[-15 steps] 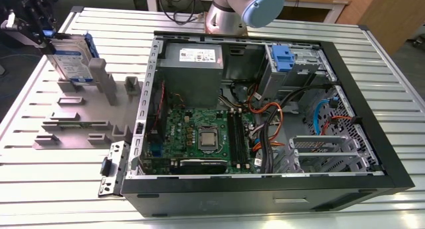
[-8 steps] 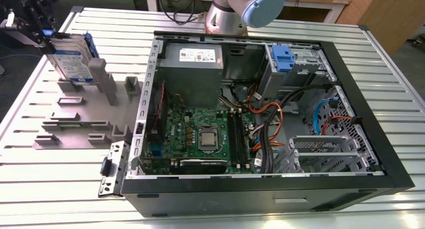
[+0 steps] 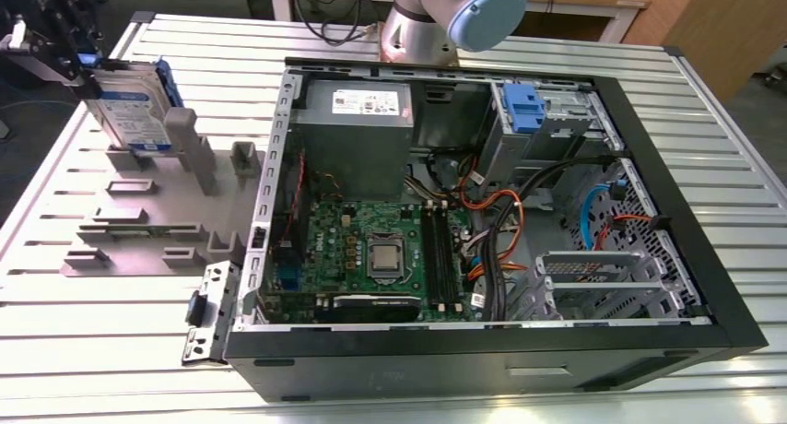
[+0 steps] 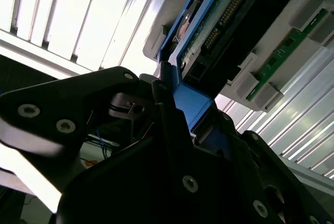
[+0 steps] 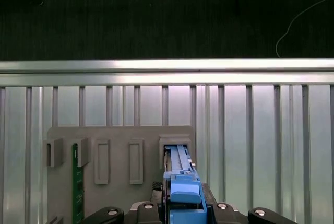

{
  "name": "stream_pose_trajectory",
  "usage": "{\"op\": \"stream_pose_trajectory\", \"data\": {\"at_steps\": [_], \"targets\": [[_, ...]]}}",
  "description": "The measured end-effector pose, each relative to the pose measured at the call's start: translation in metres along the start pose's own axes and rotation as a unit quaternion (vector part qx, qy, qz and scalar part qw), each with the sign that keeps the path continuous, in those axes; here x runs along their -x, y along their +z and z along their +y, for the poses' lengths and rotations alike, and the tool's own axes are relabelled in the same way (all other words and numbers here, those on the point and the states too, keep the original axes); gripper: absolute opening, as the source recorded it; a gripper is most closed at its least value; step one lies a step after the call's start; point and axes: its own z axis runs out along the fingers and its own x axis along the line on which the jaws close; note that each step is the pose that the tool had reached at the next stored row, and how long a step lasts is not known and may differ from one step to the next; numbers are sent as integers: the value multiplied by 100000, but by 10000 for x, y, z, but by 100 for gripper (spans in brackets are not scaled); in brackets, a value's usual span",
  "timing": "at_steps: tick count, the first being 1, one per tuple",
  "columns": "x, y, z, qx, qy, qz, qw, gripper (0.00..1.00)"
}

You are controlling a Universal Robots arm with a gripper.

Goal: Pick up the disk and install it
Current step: 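Pick up the disk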

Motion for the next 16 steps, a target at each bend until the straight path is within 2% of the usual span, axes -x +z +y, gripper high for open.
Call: {"op": "stream_pose_trajectory", "data": {"at_steps": [16], "targets": [[0, -44, 0, -3, 0, -1, 100000, 36]]}}
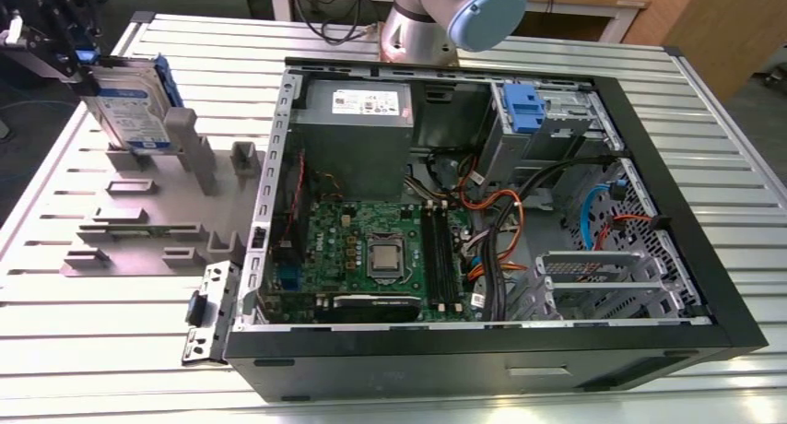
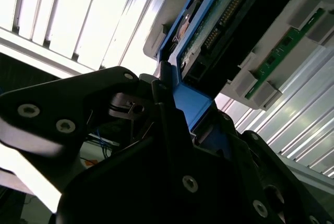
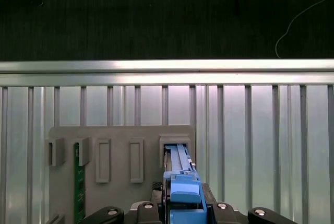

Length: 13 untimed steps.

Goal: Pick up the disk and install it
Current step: 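Pick up the disk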

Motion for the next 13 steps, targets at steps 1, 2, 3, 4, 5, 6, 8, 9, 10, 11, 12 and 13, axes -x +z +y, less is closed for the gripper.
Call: {"op": "stream_pose_trajectory", "data": {"at_steps": [1, 2, 3, 4, 5, 6, 8, 9, 10, 11, 12, 13], "targets": [[0, -4, 0, -5, 0, -3, 100000, 36], [0, -4, 0, -15, 2, -8, 100000, 36], [0, -4, 0, -20, -1, -8, 100000, 36], [0, -6, 0, -9, -10, -4, 100000, 36], [0, -7, 0, 0, -26, -1, 100000, 36], [0, -7, 0, -1, -61, -2, 100000, 36], [0, -7, 0, -1, -115, 0, 100000, 36], [0, -7, 0, -4, -126, -2, 100000, 36], [0, -7, 0, -5, -137, -2, 100000, 36], [0, -8, 0, -4, -139, -3, 100000, 36], [0, -11, 0, 2, -140, 0, 100000, 36], [0, -16, 1, 12, -139, 4, 100000, 36]]}}
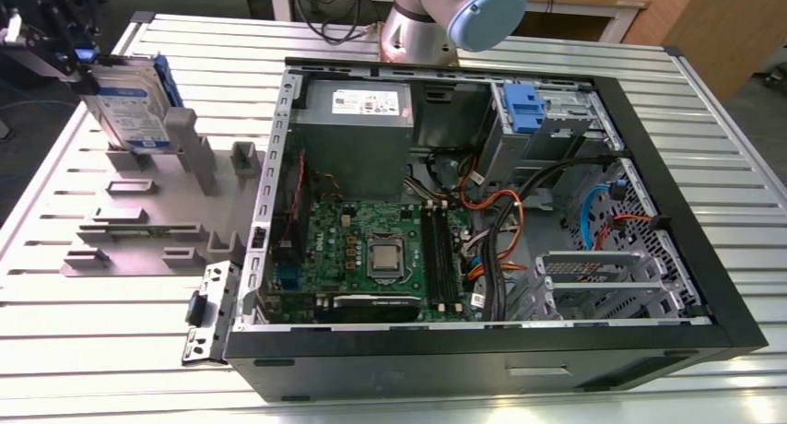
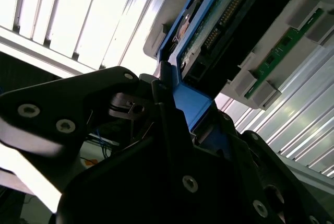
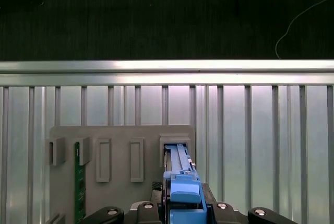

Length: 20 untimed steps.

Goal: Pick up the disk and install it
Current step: 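Pick up the disk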

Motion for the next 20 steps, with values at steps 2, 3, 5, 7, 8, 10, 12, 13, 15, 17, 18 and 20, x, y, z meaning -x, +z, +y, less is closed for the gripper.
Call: {"op": "stream_pose_trajectory", "data": {"at_steps": [2, 3, 5, 7, 8, 10, 12, 13, 15, 17, 18, 20], "targets": [[0, -9, 0, -10, -1, -3, 100000, 36], [0, -15, 0, -11, -3, -1, 100000, 36], [0, -27, 0, -16, -2, -5, 100000, 36], [0, -40, 0, -13, -2, -5, 100000, 36], [0, -47, 0, -16, -3, -4, 100000, 36], [0, -60, 0, -12, -2, -3, 100000, 36], [-1, -72, 0, -17, -3, -5, 100000, 36], [-1, -77, 0, -16, -2, -5, 100000, 36], [-1, -88, 0, -17, 0, -6, 100000, 36], [-1, -98, 0, -17, -1, -7, 100000, 36], [-1, -104, 0, -16, -5, -6, 100000, 36], [-1, -117, 0, -12, -3, -5, 100000, 36]]}}
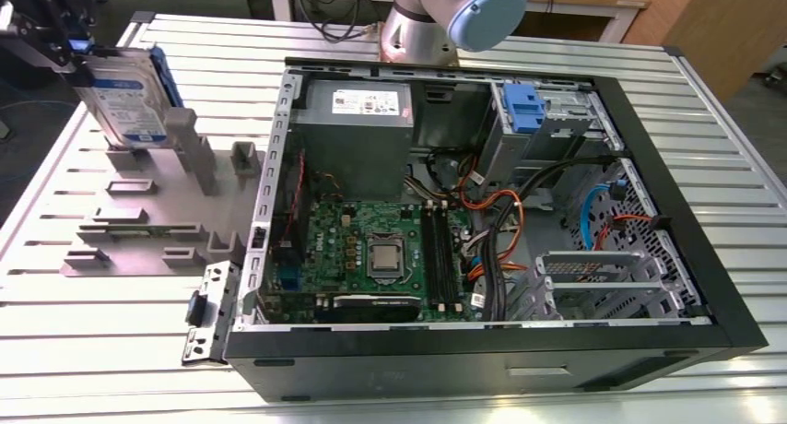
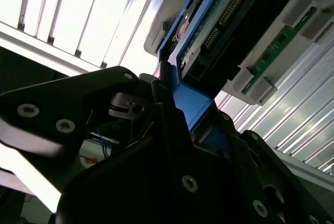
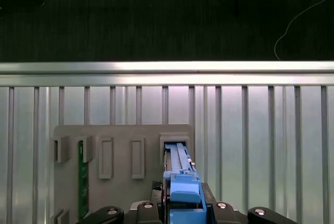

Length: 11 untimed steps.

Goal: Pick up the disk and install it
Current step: 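Pick up the disk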

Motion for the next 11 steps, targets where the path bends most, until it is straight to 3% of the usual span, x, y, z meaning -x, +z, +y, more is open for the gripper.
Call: {"op": "stream_pose_trajectory", "data": {"at_steps": [11], "targets": [[-1, -68, 1, -4, 2, 0, 100000, 36]]}}
